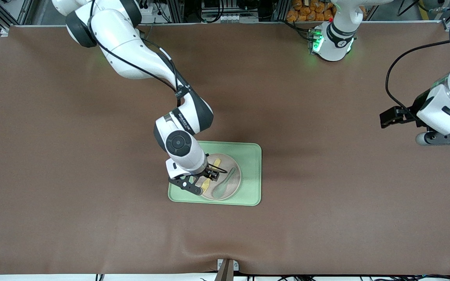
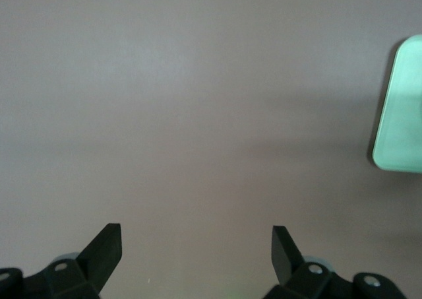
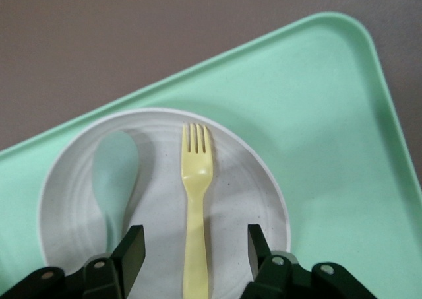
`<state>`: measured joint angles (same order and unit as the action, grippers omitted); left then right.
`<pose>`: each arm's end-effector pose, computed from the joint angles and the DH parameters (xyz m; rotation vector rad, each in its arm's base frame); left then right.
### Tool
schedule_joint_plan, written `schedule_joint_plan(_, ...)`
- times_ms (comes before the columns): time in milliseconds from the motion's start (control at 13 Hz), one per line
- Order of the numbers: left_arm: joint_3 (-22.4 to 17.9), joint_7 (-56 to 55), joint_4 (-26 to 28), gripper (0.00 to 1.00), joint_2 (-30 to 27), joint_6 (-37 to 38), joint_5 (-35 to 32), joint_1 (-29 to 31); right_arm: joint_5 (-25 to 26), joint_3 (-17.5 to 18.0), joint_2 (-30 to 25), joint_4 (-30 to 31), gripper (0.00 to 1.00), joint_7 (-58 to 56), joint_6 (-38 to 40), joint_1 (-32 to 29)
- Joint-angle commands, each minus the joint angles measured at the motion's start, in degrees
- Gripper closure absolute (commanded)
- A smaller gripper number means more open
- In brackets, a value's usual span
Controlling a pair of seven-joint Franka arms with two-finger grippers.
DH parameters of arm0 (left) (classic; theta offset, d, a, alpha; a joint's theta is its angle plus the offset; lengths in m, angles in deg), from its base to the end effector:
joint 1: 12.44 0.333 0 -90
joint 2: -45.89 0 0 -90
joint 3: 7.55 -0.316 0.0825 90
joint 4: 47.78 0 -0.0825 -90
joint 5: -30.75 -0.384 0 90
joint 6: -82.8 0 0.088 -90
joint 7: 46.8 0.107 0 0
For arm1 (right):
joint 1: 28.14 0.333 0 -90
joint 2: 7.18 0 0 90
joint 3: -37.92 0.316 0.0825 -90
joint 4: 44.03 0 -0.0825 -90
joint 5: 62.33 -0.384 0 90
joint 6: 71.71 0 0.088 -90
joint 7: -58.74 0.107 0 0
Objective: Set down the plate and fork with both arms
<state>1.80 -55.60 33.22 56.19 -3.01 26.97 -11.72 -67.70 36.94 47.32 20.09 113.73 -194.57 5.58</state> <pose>0.5958 -0.0738 0.5893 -3.0881 -0.0092 0.1342 0.6495 0.4274 0.2378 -2.9724 0.6469 -0.0107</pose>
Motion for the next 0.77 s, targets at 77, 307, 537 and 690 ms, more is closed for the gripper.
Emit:
schedule_joint_plan(77, 0.6, 2.7, 1.6, 0.0, -4.7, 3.0, 1.0, 0.4, 0.9, -0.6, 4.5, -6.2, 0.36, 1.0, 1.4, 1.6)
schedule_joint_plan(307, 0.1, 4.8, 3.1, 0.0, -6.3, 3.6, 2.4, 0.9, 1.0, -0.8, 5.2, -7.0, 0.4, 0.8, 1.8, 1.5)
schedule_joint_plan(537, 0.2, 5.3, 3.0, 0.0, -6.4, 3.4, 3.2, 1.6, 1.1, -0.9, 5.4, -6.9, 0.45, 0.6, 1.9, 1.0)
schedule_joint_plan(690, 0.5, 6.3, 2.8, 0.0, -6.5, 3.4, 3.4, 1.5, 1.1, -0.9, 6.1, -6.9, 0.46, 0.6, 1.6, 1.1)
